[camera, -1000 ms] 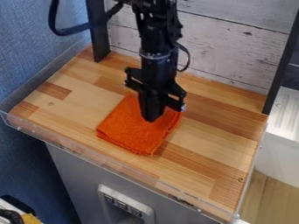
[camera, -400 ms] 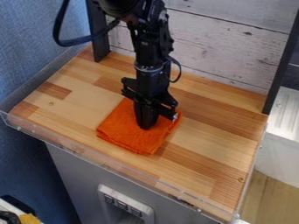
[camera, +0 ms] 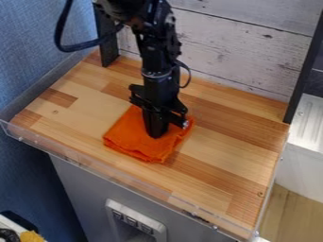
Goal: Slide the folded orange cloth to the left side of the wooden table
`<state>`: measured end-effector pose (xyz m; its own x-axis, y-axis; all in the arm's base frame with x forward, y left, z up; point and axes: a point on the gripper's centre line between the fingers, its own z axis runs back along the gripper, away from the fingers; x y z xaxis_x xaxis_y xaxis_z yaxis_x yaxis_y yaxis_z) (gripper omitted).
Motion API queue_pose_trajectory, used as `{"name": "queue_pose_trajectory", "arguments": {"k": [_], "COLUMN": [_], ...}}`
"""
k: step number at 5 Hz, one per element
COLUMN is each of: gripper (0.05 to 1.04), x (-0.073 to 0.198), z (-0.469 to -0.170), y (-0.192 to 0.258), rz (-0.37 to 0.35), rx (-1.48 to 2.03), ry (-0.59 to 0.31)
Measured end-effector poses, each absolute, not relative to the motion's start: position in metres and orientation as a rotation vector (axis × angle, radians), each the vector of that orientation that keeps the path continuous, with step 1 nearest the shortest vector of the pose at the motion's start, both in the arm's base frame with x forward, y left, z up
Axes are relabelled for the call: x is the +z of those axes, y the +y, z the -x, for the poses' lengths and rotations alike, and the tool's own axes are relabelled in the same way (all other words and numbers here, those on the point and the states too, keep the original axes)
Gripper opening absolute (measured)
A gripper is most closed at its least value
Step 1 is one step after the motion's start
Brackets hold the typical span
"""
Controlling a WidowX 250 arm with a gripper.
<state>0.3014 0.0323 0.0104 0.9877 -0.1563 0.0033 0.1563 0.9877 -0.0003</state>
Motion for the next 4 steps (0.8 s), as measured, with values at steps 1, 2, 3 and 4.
{"name": "queue_pose_trajectory", "arguments": {"k": [1,2,3,4], "gripper": [0.059,0.059,0.059,0.059], "x": [0.010,0.009,0.009,0.009], "z": [-0.301,-0.303,-0.309,-0.312], "y": [0.050,0.069,0.089,0.106], "rz": [0.004,0.005,0.006,0.006], "rx": [-0.136,-0.117,-0.084,-0.061], "ry": [-0.014,-0.022,-0.025,-0.020]}}
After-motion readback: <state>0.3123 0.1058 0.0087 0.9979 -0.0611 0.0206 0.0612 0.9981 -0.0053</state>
